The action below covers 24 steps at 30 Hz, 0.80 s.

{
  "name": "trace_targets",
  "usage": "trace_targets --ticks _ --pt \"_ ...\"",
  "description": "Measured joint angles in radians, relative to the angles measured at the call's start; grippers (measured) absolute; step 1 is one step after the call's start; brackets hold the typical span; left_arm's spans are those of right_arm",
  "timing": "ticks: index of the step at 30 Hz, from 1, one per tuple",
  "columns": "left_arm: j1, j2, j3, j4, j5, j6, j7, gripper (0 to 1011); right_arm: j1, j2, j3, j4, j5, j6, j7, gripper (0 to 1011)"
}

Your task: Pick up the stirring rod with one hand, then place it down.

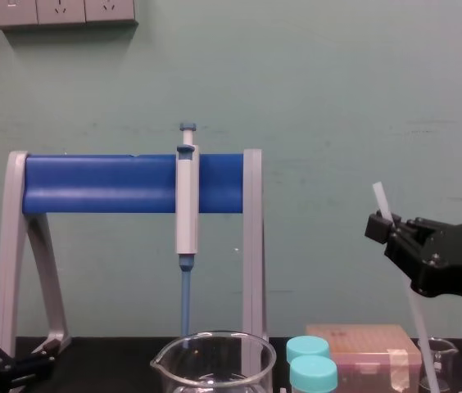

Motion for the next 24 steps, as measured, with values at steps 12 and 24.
trace_targets --ticks 12,24 --pt "0.0 0.0 0.0 0.0 0.0 0.0 0.0 1000 0.031 -0.002 -0.021 0.07 -0.006 -0.012 0.021 68" --pt "0.0 0.0 0.0 0.0 0.0 0.0 0.0 1000 0.053 -0.002 -0.034 0.113 -0.009 -0.008 0.034 68"
